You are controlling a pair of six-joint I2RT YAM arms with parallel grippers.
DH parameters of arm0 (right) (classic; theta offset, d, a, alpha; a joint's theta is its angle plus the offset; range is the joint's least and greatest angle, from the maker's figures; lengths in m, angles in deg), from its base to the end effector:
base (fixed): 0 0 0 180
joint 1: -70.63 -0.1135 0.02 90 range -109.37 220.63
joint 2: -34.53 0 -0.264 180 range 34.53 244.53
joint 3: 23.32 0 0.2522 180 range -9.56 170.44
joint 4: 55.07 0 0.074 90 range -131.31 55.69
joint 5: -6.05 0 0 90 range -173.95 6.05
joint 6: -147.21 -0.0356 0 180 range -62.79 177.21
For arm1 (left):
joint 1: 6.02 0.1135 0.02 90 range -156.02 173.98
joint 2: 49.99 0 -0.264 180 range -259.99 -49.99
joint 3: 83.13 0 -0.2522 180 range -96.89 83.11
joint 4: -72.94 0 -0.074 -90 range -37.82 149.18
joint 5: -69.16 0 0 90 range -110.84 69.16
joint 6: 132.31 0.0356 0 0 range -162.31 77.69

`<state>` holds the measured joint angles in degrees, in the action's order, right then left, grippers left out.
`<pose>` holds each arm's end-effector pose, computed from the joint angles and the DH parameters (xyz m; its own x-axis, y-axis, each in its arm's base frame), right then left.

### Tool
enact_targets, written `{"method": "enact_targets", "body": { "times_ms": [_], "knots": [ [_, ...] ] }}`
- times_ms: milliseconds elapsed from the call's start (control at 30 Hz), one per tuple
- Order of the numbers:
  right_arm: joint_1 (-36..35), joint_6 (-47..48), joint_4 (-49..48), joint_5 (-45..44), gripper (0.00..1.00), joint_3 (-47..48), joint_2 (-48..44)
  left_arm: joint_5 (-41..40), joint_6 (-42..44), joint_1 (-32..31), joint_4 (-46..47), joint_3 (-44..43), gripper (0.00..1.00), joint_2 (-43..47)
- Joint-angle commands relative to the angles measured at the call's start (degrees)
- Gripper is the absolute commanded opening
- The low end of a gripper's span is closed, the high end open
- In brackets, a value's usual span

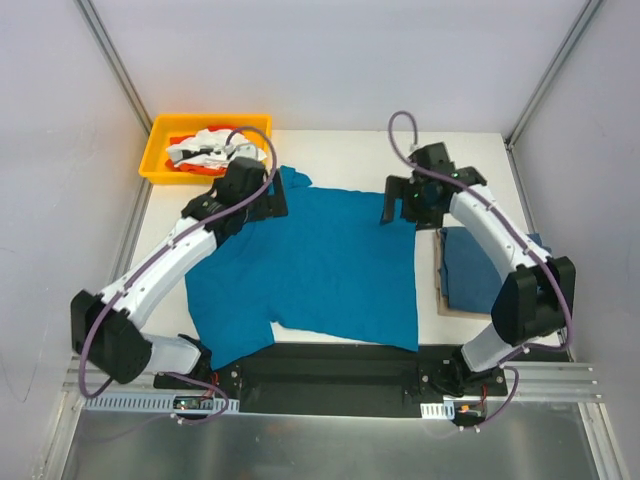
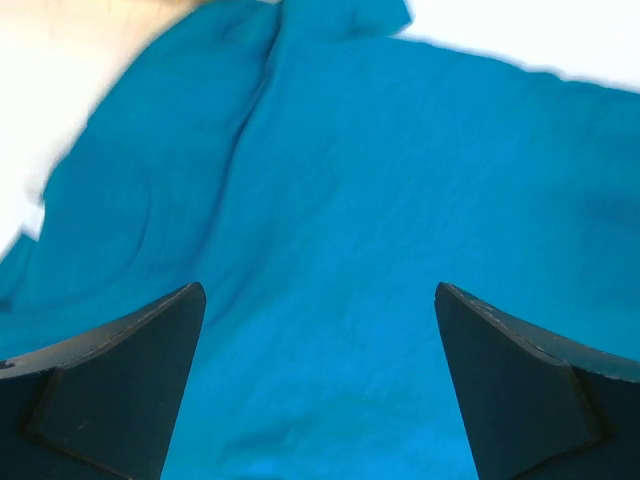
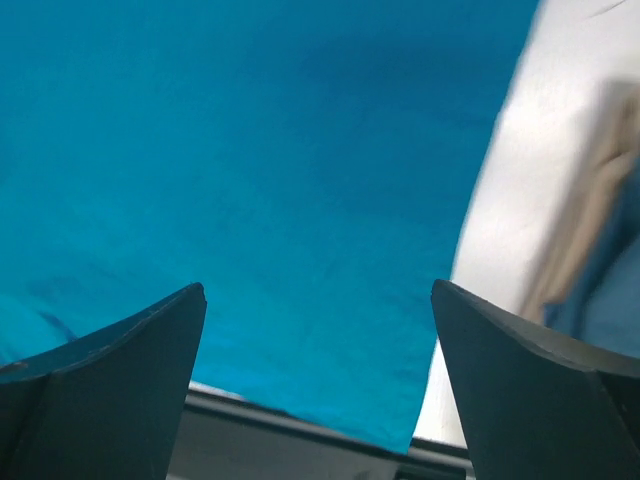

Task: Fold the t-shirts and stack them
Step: Flatten out the tshirt

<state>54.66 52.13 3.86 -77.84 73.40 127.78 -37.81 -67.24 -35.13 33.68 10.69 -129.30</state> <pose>0.3342 0.0996 0.3022 -0.8182 -0.1426 -0.5570 -0.2602 0.9557 0.1375 0.2782 -0.1430 0.3452 -0.5298 -0.1665 -0.8316 0.0294 0.9764 -0.2142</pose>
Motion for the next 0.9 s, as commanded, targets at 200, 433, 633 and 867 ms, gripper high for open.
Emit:
{"method": "enact_targets", "body": {
  "times_ms": [200, 433, 633, 867],
  "knots": [
    [-19.80, -8.71, -9.21, -1.97, 1.00, -15.28, -1.60, 6.24, -10.66, 4.05, -0.87, 26.53, 0.99, 16.47],
    [-20.24, -9.51, -10.89, -1.80, 0.99, -15.55, 6.50, 15.30, -13.30, 8.80, 7.29, 34.01, 0.99, 11.20],
    [-17.52, -8.55, -11.42, -2.07, 1.00, -15.55, 11.77, 19.95, -12.60, 9.68, 12.05, 29.99, 0.99, 0.22],
    [-10.24, -6.61, -11.24, -1.45, 0.97, -14.23, 13.97, 24.00, -11.46, 9.68, 13.45, 21.11, 0.99, -14.88]
  ]
}}
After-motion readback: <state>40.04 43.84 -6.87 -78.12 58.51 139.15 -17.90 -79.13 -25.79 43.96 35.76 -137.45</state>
